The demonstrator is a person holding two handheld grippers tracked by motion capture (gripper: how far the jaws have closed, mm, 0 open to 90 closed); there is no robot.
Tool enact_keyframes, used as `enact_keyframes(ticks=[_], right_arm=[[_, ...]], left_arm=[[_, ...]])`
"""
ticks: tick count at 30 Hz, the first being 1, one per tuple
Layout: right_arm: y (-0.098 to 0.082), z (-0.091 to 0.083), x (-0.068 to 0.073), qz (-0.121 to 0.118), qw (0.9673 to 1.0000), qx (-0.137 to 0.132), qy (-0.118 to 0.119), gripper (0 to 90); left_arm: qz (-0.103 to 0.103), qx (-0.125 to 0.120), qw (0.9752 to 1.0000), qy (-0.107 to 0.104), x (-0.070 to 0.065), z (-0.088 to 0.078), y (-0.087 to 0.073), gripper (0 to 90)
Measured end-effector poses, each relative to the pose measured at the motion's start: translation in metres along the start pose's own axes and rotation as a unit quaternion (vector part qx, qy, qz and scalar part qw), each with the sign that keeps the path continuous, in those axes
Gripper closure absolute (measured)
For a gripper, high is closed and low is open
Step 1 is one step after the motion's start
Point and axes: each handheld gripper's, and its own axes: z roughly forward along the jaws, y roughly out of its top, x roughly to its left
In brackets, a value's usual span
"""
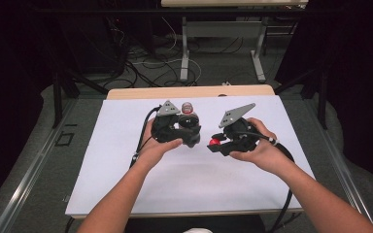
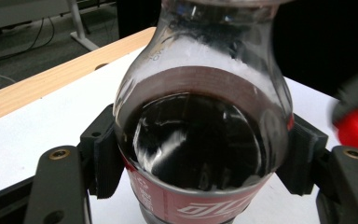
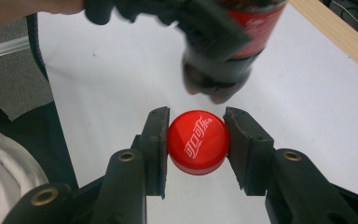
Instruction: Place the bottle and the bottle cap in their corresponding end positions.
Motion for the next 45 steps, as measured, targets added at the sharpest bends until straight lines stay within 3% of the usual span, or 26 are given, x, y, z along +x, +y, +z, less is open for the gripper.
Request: enact_keyframes(ticks=[5,14,16,21,28,29,41,45], right_arm=[[-0.011,0.006,-0.003,0.012,0.9999,0.003,0.006,61.0],[-0.027,0.013,-0.006,0.023,0.9997,-0.001,-0.007,61.0],[-0.029,0.015,-0.006,0.029,0.9995,-0.004,-0.006,61.0],[-0.034,0.020,-0.008,0.023,0.9997,-0.009,-0.003,61.0],[-0.036,0.028,-0.009,0.021,0.9997,-0.008,0.005,61.0],[-0.036,0.027,-0.008,0.026,0.9996,-0.008,0.003,61.0],[-0.040,0.029,-0.009,0.027,0.9996,-0.010,0.006,60.9],[-0.040,0.032,-0.009,0.030,0.9994,-0.016,0.007,61.0]], left_arm=[[-0.015,-0.003,0.9997,0.018,0.016,0.018,-0.001,30.3],[-0.041,-0.012,0.9982,0.043,0.042,0.046,-0.008,30.3],[-0.032,-0.001,0.9983,0.048,0.046,0.052,-0.010,30.3],[-0.031,0.004,0.9978,0.058,0.049,0.067,-0.018,30.3],[-0.030,0.021,0.9978,0.056,0.045,0.085,-0.031,30.3],[-0.029,0.015,0.9978,0.058,0.044,0.087,-0.033,30.3],[-0.013,0.036,0.9976,0.057,0.043,0.098,-0.048,30.2],[-0.011,0.030,0.9981,0.053,0.043,0.098,-0.051,29.9]])
